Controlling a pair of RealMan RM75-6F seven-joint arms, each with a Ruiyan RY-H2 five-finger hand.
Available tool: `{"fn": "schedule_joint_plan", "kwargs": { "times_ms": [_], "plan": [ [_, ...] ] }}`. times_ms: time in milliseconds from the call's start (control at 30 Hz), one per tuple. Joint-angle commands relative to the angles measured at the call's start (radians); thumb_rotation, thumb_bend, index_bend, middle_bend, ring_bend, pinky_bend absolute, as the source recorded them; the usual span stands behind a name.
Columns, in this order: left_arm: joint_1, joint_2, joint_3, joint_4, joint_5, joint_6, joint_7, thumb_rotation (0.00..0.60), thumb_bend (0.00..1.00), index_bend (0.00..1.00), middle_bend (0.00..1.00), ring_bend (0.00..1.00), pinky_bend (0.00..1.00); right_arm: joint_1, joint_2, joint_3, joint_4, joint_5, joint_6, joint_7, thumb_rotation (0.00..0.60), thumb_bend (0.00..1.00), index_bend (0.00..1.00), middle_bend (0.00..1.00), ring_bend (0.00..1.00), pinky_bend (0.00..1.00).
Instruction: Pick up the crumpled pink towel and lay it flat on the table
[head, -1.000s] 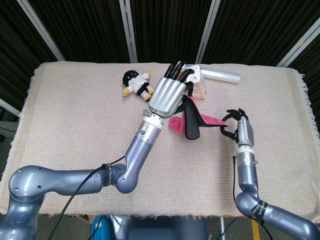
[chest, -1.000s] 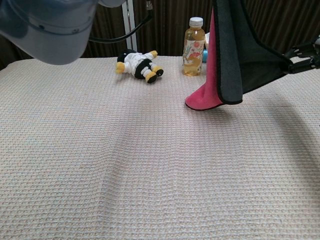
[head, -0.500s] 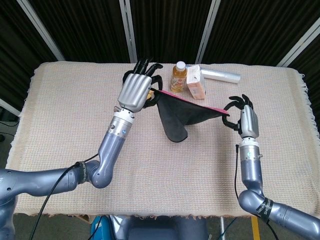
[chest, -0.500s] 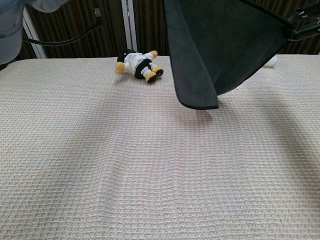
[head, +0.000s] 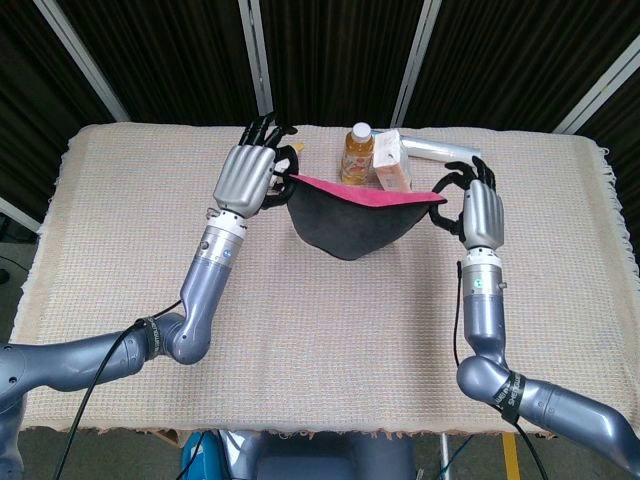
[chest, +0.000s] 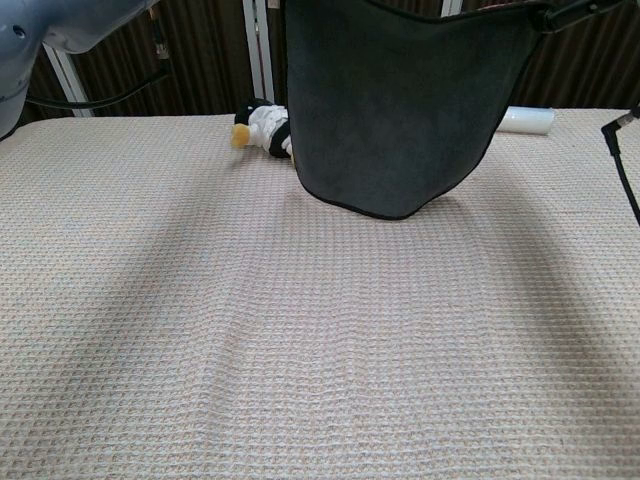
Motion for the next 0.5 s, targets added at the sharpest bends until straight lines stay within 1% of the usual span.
{"fn": "schedule_joint_plan", "kwargs": {
  "times_ms": [33,300,500],
  "plan": [
    [-0.009,-0.031,-0.011,0.050,-0.005,-0.015,-0.026,0.600,0.58,0.58,0.19,0.00,0.00,0.035,-0.015,0.018,0.039,0.018,-0.003,-0.023,0.600,0.59,0.79,0.26,0.01,0.00],
    [-0.047,-0.101,-0.043,0.162,-0.003,-0.029,-0.067,0.600,0.58,0.58,0.19,0.00,0.00,0.097,-0.036,0.044,0.121,0.043,-0.024,-0.029,0.600,0.59,0.79,0.26,0.01,0.00],
    [-0.047,-0.130,-0.045,0.207,0.042,-0.013,-0.122,0.600,0.58,0.58,0.19,0.00,0.00,0.095,-0.024,0.042,0.134,0.034,-0.026,-0.008,0.600,0.59,0.79,0.26,0.01,0.00]
  ]
}}
